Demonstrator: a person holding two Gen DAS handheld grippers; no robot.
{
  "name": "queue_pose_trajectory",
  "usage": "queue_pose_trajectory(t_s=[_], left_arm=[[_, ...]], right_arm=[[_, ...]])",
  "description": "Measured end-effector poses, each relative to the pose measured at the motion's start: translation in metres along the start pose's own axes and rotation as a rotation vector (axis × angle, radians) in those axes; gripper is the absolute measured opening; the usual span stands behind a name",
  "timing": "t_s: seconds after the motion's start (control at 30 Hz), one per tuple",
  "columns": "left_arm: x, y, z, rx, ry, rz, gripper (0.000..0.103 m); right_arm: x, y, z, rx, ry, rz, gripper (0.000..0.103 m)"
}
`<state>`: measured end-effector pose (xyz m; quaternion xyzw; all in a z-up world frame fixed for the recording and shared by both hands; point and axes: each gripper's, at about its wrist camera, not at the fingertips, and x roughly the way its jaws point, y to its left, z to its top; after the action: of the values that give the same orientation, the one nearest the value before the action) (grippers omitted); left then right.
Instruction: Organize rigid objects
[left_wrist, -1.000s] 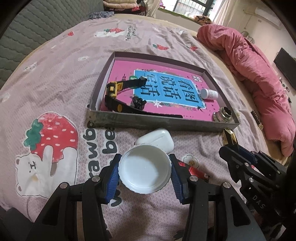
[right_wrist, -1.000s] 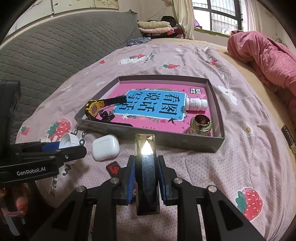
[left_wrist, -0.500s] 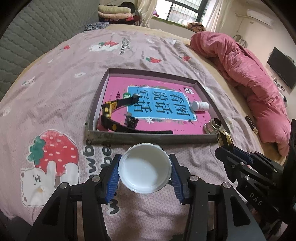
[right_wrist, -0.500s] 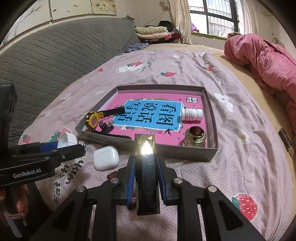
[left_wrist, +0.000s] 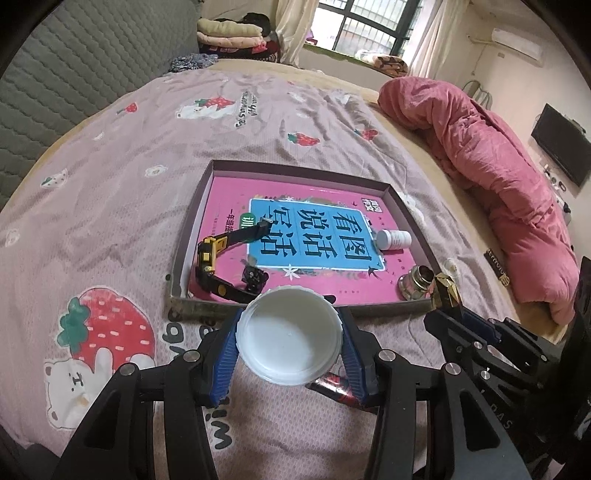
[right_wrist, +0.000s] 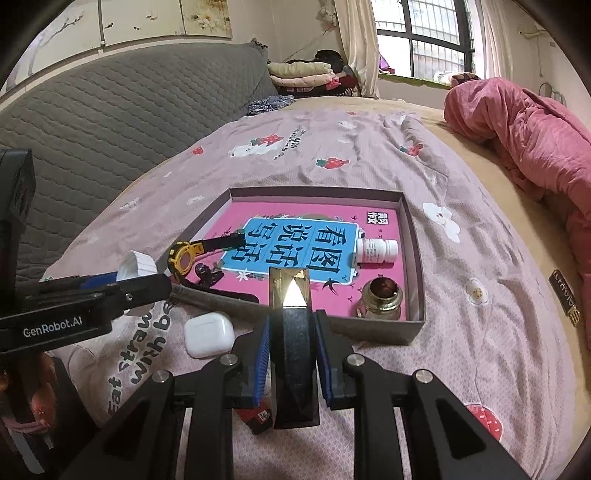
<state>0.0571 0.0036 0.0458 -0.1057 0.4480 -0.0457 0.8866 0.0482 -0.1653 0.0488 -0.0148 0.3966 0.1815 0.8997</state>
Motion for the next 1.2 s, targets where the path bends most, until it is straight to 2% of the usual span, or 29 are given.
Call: queue_pose_trajectory(t_s=[0.57,1.2], left_arm=[[0.015,-0.008,0.024,0.005,-0.003,-0.004,0.051],[0.037,0.001,0.044,-0.02,0.01,-0.005,0.051]], right_arm=[[0.007,-0.005,0.021,0.004,-0.01,-0.013,0.023],[0.019,-0.008,0.043,0.009,-0.032,-0.026,0.023]])
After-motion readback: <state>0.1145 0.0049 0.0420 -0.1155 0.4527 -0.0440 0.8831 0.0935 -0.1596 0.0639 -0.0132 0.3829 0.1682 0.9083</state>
